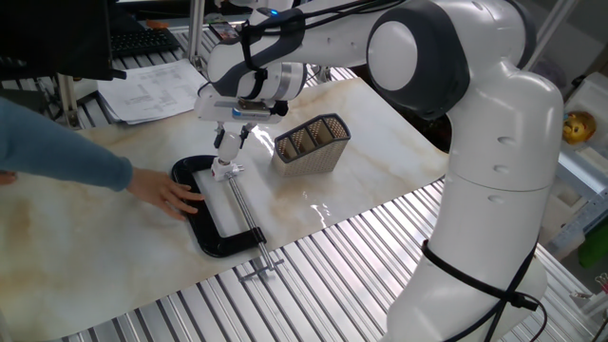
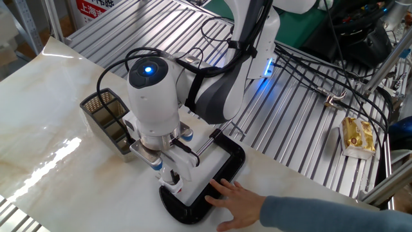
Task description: Install the light bulb by rotating it
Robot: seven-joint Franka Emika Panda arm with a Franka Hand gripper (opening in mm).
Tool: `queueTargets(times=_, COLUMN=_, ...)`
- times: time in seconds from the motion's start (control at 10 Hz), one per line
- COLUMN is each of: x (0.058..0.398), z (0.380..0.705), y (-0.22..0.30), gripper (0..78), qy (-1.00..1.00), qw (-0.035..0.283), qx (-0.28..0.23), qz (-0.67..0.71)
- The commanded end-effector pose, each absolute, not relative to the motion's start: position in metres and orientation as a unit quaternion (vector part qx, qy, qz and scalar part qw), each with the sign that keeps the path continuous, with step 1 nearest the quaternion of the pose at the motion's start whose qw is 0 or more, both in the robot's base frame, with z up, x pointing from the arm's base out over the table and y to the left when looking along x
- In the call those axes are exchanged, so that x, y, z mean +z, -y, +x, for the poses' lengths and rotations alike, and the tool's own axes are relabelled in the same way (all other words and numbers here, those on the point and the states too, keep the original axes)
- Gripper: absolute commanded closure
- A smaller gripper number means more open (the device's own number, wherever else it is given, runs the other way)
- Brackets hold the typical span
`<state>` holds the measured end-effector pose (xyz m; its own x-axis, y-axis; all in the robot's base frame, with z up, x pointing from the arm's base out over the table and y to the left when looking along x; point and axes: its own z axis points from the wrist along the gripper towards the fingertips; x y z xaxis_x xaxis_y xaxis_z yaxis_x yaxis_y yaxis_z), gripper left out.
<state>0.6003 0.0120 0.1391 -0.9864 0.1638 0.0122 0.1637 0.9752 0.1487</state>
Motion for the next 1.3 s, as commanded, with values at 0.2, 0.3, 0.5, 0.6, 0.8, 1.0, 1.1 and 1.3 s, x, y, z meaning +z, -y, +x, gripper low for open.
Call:
queueTargets(times=0.2, x=0.131, z=0.601, y=-0.053, gripper=76.5, qy=-0.991, qw=0.005, qx=0.073, qz=0.114)
queueTargets(times=0.3, x=0.130, z=0.600, y=-0.056, gripper=76.5, qy=-0.990, qw=0.005, qx=0.073, qz=0.118)
queueTargets(times=0.5, x=0.130, z=0.599, y=-0.065, gripper=76.5, qy=-0.989, qw=0.005, qx=0.071, qz=0.127)
queueTargets(times=0.6, x=0.130, z=0.598, y=-0.067, gripper=76.5, qy=-0.989, qw=0.006, qx=0.069, qz=0.129)
queueTargets(times=0.8, x=0.129, z=0.596, y=-0.075, gripper=76.5, qy=-0.990, qw=0.007, qx=0.051, qz=0.130)
queueTargets(times=1.0, x=0.129, z=0.596, y=-0.076, gripper=76.5, qy=-0.992, qw=0.008, qx=0.032, qz=0.123)
queueTargets(times=1.1, x=0.129, z=0.596, y=-0.076, gripper=76.5, qy=-0.993, qw=0.008, qx=0.022, qz=0.120)
queueTargets(times=1.3, x=0.129, z=0.597, y=-0.076, gripper=76.5, qy=-0.994, qw=0.007, qx=-0.006, qz=0.110)
